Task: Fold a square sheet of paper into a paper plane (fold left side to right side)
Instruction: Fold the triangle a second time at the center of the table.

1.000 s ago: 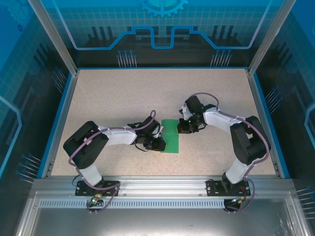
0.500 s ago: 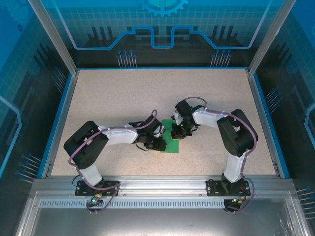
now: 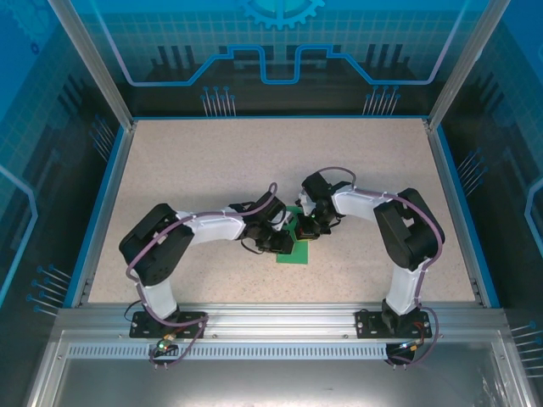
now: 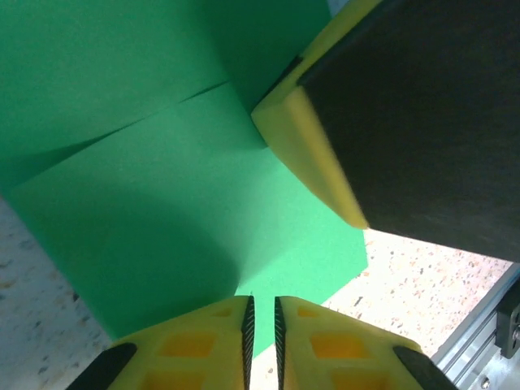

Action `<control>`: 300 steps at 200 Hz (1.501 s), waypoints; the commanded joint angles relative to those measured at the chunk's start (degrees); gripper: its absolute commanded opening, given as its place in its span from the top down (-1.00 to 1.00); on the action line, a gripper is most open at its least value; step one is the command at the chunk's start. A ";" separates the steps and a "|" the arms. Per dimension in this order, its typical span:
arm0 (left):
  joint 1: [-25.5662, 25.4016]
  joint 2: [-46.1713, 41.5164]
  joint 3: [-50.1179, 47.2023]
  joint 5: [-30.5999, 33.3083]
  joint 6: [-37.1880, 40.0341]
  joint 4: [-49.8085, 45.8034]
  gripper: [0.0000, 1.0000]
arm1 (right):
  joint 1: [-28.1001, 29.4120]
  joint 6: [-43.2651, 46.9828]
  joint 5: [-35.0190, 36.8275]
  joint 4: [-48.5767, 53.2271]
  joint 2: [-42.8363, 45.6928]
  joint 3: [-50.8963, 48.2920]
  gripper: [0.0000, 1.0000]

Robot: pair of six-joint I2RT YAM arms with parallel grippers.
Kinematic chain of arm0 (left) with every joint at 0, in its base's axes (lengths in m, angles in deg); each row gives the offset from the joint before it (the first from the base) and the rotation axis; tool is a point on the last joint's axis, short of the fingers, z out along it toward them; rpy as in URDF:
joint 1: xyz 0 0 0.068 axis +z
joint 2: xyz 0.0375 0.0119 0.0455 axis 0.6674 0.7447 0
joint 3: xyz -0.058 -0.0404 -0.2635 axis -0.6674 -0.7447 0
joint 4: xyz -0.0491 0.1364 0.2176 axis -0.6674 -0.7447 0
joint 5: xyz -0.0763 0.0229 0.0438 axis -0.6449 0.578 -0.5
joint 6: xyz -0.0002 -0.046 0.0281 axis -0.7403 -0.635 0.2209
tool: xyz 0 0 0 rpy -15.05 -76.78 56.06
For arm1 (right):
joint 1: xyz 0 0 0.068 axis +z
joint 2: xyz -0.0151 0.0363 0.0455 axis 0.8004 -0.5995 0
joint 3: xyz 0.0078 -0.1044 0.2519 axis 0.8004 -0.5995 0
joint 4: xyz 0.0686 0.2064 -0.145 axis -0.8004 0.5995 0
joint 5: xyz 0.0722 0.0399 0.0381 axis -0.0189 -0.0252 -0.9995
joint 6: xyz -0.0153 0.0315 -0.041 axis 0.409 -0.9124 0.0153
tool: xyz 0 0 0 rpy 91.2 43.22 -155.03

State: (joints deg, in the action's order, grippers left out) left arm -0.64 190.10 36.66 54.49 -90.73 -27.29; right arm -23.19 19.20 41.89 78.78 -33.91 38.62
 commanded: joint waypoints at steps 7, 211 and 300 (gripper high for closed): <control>-0.25 1.52 1.55 -3.68 1.18 0.94 0.67 | 0.04 0.54 2.52 2.77 -1.54 -0.07 1.00; 2.26 -5.62 -15.09 -1.42 -3.64 2.49 0.77 | -1.32 2.01 4.80 5.55 -2.32 -0.34 1.00; 6.54 -14.63 -19.69 -2.36 -2.83 0.79 0.73 | -1.54 1.01 -0.86 -1.30 3.84 -1.98 0.96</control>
State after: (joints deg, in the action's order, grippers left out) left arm 4.09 178.38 18.21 52.28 -94.22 -19.14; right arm -23.58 20.66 41.39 79.81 -33.75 38.47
